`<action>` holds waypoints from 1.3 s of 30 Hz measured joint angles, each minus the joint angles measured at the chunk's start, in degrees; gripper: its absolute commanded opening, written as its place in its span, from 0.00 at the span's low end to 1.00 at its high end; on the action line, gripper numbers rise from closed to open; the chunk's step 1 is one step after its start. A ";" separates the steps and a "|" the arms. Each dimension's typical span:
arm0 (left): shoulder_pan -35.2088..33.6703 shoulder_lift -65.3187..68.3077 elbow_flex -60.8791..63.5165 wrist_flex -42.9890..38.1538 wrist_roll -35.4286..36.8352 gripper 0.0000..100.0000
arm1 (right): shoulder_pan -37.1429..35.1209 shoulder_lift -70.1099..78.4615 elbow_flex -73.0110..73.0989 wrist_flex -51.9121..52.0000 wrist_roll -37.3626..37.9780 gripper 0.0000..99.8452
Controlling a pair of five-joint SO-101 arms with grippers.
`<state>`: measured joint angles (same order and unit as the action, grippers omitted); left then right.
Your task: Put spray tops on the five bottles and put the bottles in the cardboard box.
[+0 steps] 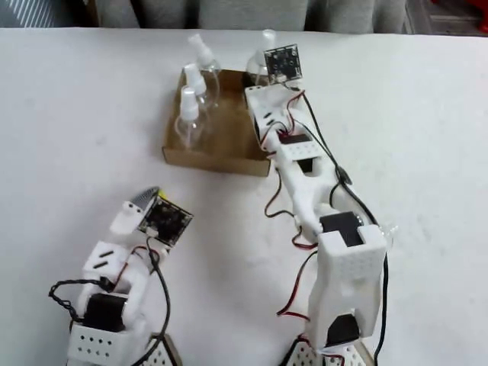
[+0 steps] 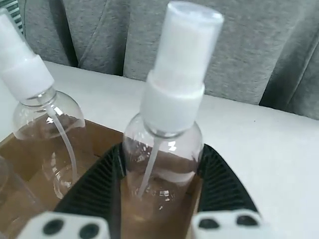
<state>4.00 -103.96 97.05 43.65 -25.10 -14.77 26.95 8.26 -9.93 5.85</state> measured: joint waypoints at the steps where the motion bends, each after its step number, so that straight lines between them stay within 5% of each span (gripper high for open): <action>1: 0.00 0.00 0.00 0.00 0.00 0.02 | 0.00 0.00 0.00 0.00 0.00 0.01; 13: 0.00 0.00 0.00 0.00 0.00 0.02 | 0.09 5.54 -2.02 -2.29 6.24 0.02; 34: 0.00 0.00 0.00 0.00 0.00 0.02 | 0.09 6.15 -2.20 -2.90 6.51 0.02; 39: 0.00 0.00 0.00 0.00 0.00 0.02 | 0.09 6.15 -2.20 -2.90 6.51 0.12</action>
<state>4.00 -103.96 97.05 43.65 -25.10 -14.68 33.10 6.07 -12.84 12.35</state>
